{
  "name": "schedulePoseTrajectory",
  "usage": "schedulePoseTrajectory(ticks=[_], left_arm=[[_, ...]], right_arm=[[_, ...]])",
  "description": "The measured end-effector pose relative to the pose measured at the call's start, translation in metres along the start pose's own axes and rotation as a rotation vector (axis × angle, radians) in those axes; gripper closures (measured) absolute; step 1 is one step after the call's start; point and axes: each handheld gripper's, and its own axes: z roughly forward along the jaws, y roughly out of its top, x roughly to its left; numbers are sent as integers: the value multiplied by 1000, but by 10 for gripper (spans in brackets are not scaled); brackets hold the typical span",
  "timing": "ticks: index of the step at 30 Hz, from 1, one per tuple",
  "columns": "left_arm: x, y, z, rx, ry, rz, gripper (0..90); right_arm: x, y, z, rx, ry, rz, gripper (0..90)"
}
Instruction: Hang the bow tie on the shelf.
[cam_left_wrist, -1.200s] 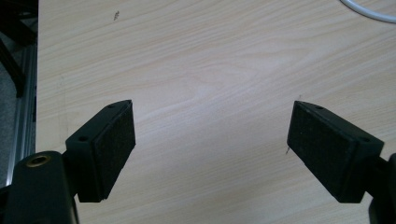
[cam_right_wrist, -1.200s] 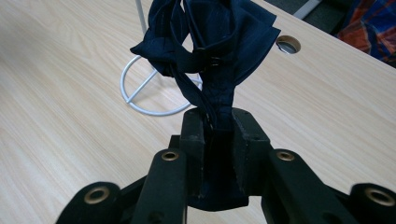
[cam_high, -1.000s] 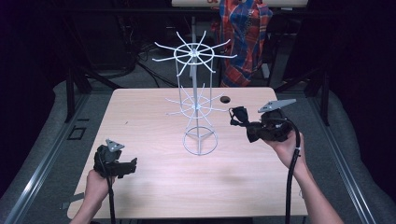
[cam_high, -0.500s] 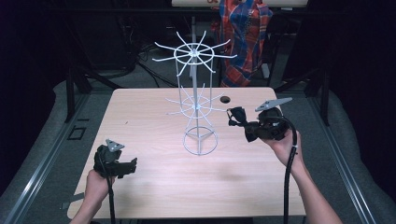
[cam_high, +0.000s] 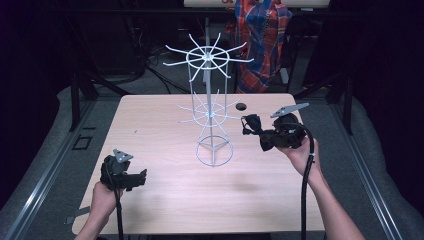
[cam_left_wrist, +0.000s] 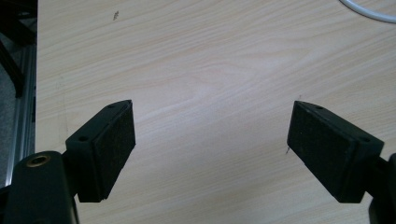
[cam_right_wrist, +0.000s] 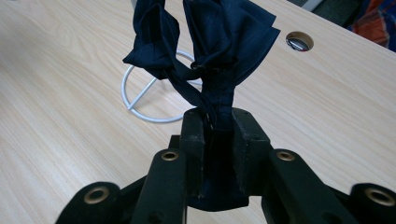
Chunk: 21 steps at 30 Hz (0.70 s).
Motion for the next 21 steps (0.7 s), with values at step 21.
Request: schedulePoseTrajectory(ticks=[21], left_arm=[[0, 0, 0, 2, -3, -2, 155]], right_arm=[[-2, 9, 20, 18, 27, 33, 759]])
